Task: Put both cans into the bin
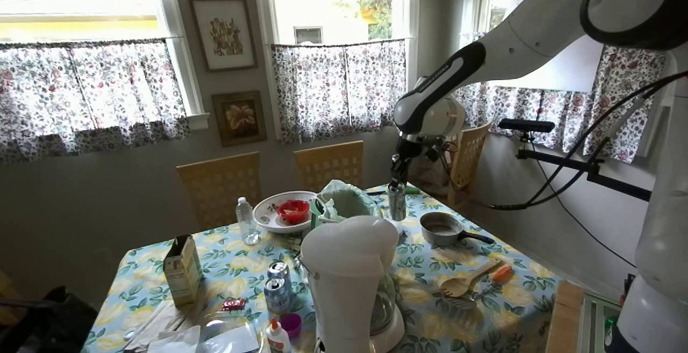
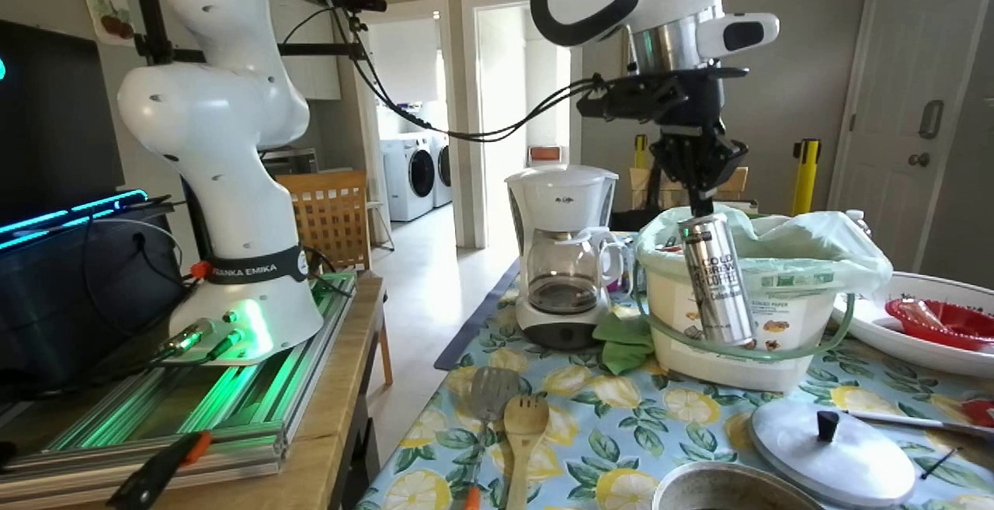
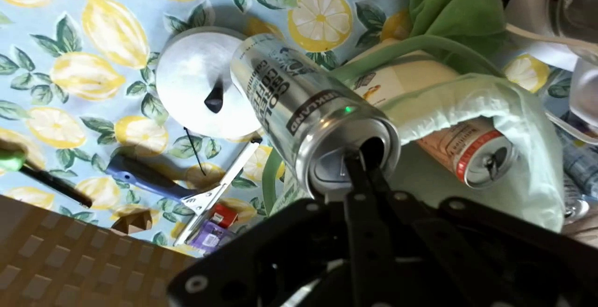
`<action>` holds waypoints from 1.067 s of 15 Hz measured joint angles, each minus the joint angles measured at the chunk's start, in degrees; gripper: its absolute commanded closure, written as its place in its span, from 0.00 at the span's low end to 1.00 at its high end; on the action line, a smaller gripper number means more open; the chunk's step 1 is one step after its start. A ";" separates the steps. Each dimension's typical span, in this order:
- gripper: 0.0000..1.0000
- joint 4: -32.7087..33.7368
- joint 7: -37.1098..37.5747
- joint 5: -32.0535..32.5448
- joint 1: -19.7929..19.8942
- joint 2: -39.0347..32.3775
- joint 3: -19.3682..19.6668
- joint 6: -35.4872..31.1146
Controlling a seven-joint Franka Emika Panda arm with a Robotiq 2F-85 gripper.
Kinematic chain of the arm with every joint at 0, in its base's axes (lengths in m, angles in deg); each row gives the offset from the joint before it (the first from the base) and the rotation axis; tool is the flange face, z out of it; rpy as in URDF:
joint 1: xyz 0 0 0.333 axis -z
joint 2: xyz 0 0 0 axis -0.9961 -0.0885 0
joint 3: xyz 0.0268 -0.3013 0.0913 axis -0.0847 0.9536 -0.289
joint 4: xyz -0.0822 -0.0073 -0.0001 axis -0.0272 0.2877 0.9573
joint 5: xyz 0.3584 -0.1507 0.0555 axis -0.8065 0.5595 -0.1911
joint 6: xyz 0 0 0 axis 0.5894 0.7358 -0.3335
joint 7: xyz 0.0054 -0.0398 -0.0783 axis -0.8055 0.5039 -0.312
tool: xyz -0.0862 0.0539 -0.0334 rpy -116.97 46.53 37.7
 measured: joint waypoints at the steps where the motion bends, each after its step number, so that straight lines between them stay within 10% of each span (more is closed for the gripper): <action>1: 1.00 -0.23 0.00 0.00 -0.48 1.46 0.42 0.65; 16: 1.00 1.15 -5.34 -4.20 -11.66 8.27 2.70 1.68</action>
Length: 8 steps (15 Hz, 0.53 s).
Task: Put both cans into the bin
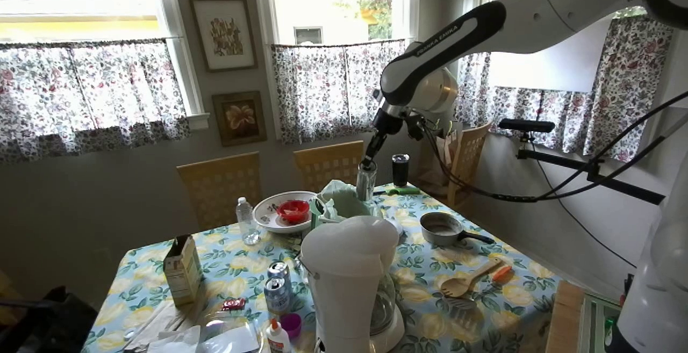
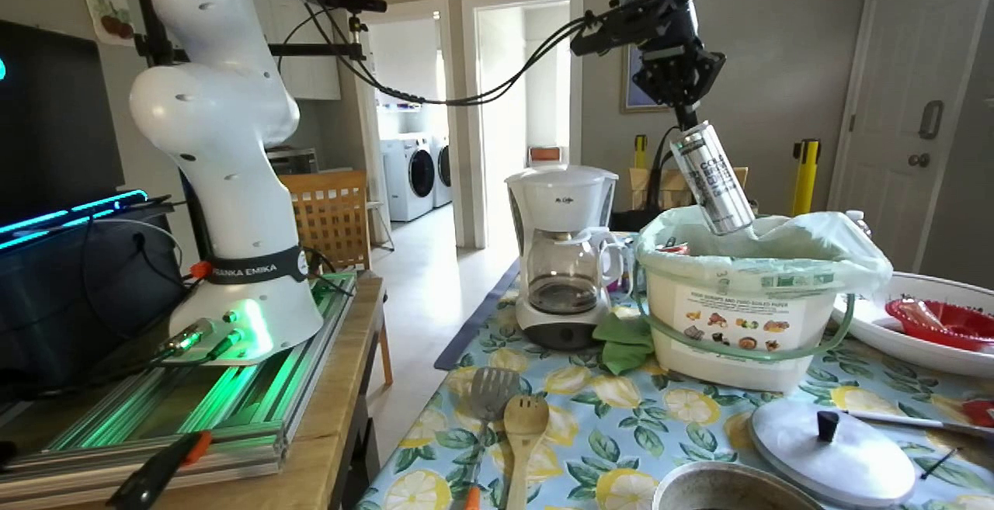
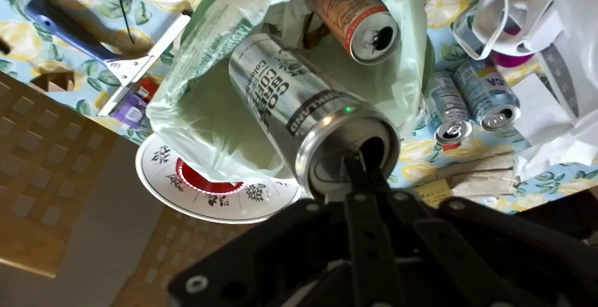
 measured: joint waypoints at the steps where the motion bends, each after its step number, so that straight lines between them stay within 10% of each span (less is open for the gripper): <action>1: 1.00 0.31 -1.09 -0.99 -0.34 -0.21 0.00 0.00; 8: 1.00 3.58 -5.12 -3.34 -0.88 -6.58 -0.15 0.05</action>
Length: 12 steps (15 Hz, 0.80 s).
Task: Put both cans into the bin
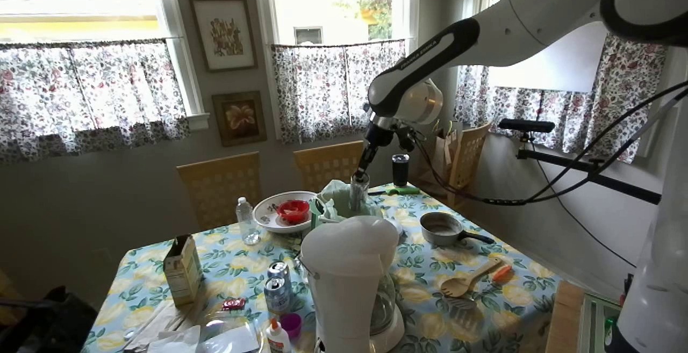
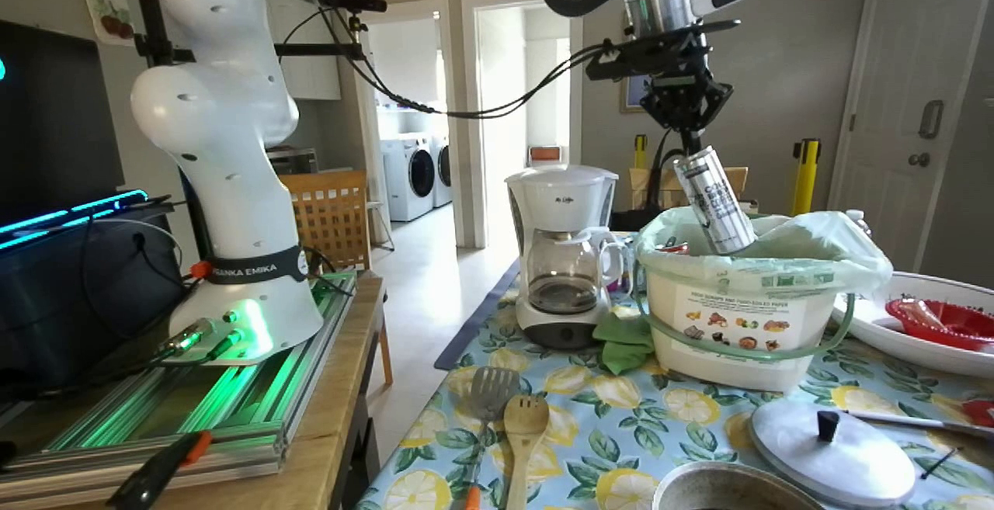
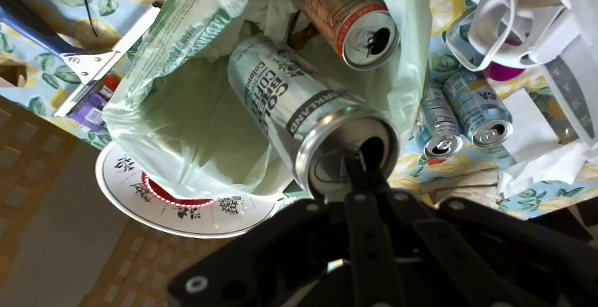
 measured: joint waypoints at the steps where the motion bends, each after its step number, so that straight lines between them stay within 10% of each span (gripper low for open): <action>1: 1.00 0.57 -0.83 -0.72 0.10 -1.23 -0.19 0.00; 12: 1.00 5.43 -4.38 -3.64 3.31 -11.47 -3.70 0.22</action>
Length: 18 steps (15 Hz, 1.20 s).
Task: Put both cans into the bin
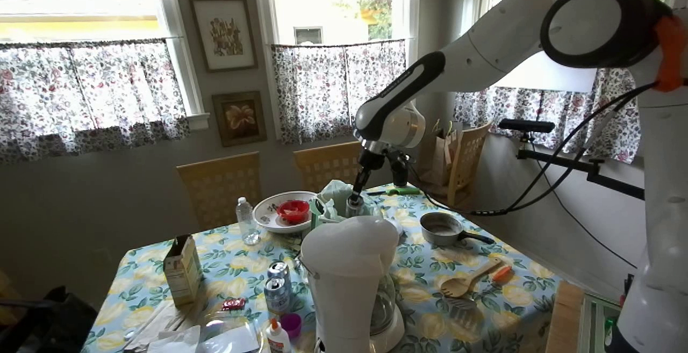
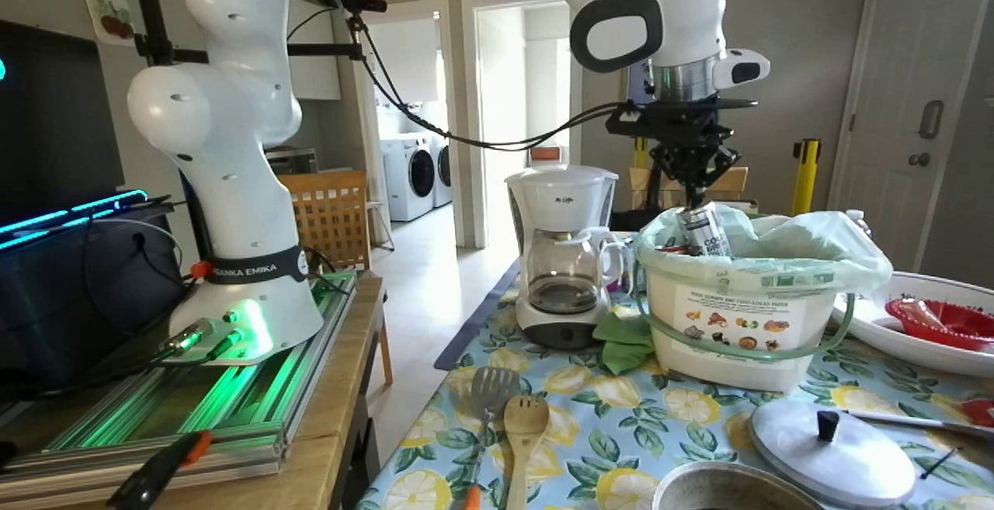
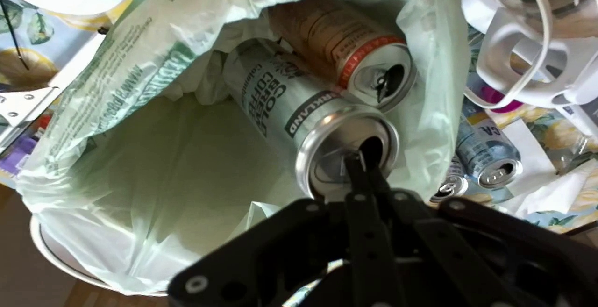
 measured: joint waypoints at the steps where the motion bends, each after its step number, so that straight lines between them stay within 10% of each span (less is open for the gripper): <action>1: 1.00 0.34 0.00 0.00 0.44 -0.66 -0.29 0.00; 12: 1.00 4.56 0.02 0.01 3.67 -6.70 -2.38 0.84; 13: 0.73 4.87 0.04 0.02 3.74 -7.17 -2.39 0.86; 18: 0.46 5.85 0.21 0.18 3.84 -8.66 -2.39 0.87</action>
